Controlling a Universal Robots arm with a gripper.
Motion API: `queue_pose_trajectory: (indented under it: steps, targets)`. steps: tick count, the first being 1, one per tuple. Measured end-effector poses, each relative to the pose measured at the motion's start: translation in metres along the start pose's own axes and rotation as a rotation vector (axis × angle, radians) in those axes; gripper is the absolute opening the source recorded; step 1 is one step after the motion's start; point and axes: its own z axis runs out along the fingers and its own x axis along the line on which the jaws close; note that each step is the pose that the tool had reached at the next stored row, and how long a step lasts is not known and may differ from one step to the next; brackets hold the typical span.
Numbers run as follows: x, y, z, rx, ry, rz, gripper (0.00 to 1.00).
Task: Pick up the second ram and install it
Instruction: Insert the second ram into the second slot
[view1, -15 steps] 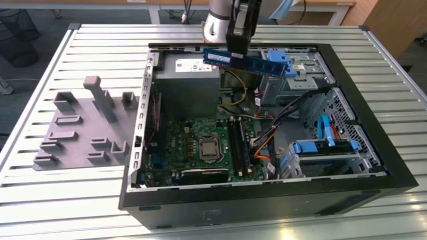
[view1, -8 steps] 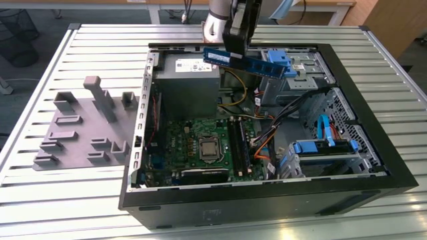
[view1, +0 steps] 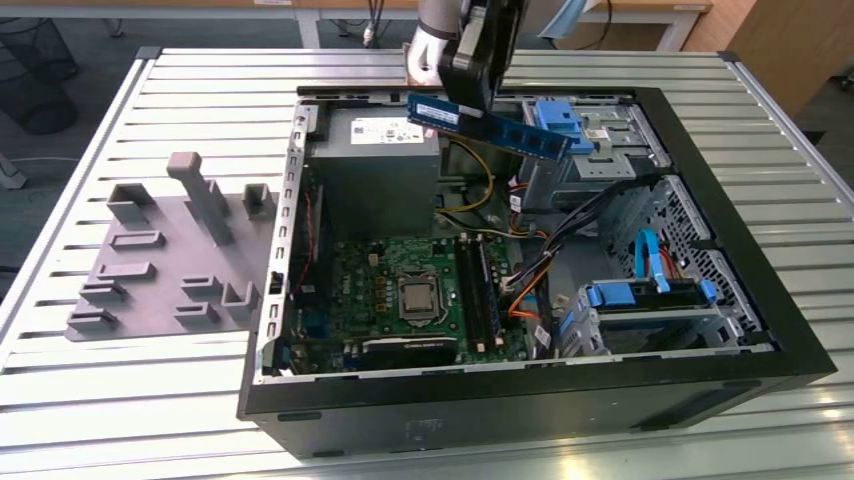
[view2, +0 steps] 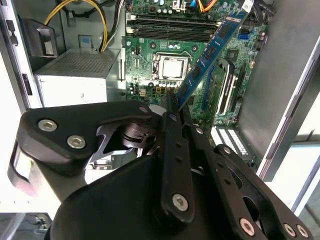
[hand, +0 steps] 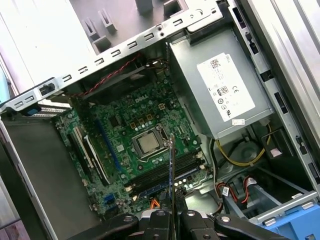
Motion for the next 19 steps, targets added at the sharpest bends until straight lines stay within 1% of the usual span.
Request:
queue_pose_trajectory:
  steps: [2, 11, 19]
  targets:
    - [0.0, 0.0, 0.0, -0.0004, 0.0, 0.009, 0.14]
    - [0.0, 0.0, 0.0, -0.0005, 0.0, 0.011, 0.14]
    - [0.0, 0.0, 0.0001, -0.0016, 0.0, 0.04, 0.14]
